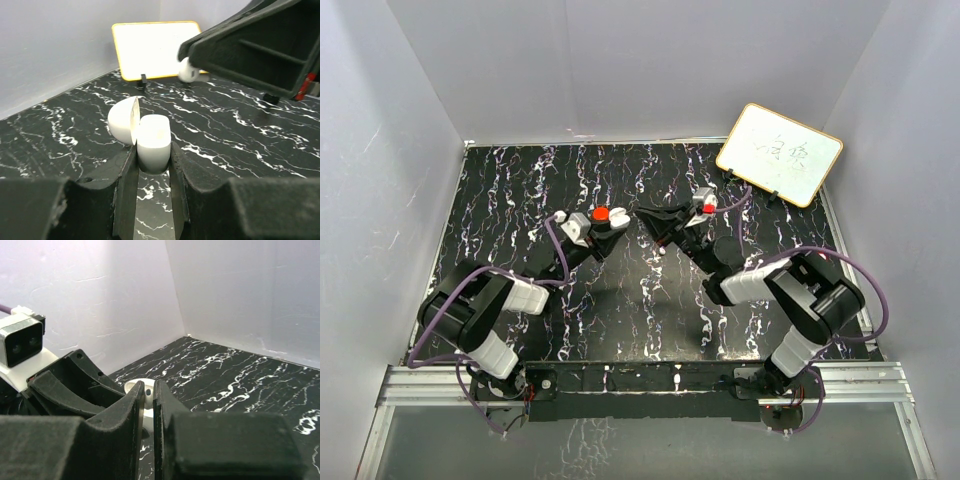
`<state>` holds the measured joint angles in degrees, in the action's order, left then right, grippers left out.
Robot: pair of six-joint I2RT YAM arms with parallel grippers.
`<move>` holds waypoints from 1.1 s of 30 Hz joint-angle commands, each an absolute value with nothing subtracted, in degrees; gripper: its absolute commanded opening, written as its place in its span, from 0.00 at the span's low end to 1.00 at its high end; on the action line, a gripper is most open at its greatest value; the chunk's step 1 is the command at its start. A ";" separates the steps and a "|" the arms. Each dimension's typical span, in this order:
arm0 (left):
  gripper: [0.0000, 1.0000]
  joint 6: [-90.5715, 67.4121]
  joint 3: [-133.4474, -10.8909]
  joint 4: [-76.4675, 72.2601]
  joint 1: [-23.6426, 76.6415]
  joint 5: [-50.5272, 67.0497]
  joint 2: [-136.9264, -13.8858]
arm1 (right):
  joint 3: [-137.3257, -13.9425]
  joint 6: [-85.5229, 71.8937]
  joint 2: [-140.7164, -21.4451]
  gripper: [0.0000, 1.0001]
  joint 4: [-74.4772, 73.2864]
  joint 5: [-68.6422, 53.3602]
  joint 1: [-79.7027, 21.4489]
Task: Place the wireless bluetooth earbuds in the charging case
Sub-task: Place the earbud at the center of the board.
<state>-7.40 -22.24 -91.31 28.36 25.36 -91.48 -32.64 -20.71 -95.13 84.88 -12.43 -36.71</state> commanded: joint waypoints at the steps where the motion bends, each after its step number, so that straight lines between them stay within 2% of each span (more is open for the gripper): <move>1: 0.00 -3.28 -20.27 -97.36 28.01 18.15 -86.13 | -30.11 -18.13 -91.36 0.00 100.21 -6.47 -36.52; 9: 0.00 -1.00 -19.37 -92.70 27.25 16.81 -80.50 | -32.01 -17.92 -89.81 0.00 77.24 -7.62 -36.29; 14: 0.00 -1.12 -19.34 -92.03 27.25 18.09 -79.12 | -37.69 -17.67 -90.04 0.00 57.27 -8.23 -36.25; 24: 0.00 -1.24 -19.25 -91.88 27.20 18.72 -78.66 | -37.06 -18.51 -97.78 0.00 59.39 -8.66 -36.36; 33: 0.00 -1.39 -19.25 -91.92 27.18 18.90 -78.66 | -37.34 -14.95 -103.52 0.00 60.87 -0.44 -38.49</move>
<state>-2.07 -19.49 -89.78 27.49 18.11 -80.88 -35.57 -17.50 -102.04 57.19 -4.64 -37.36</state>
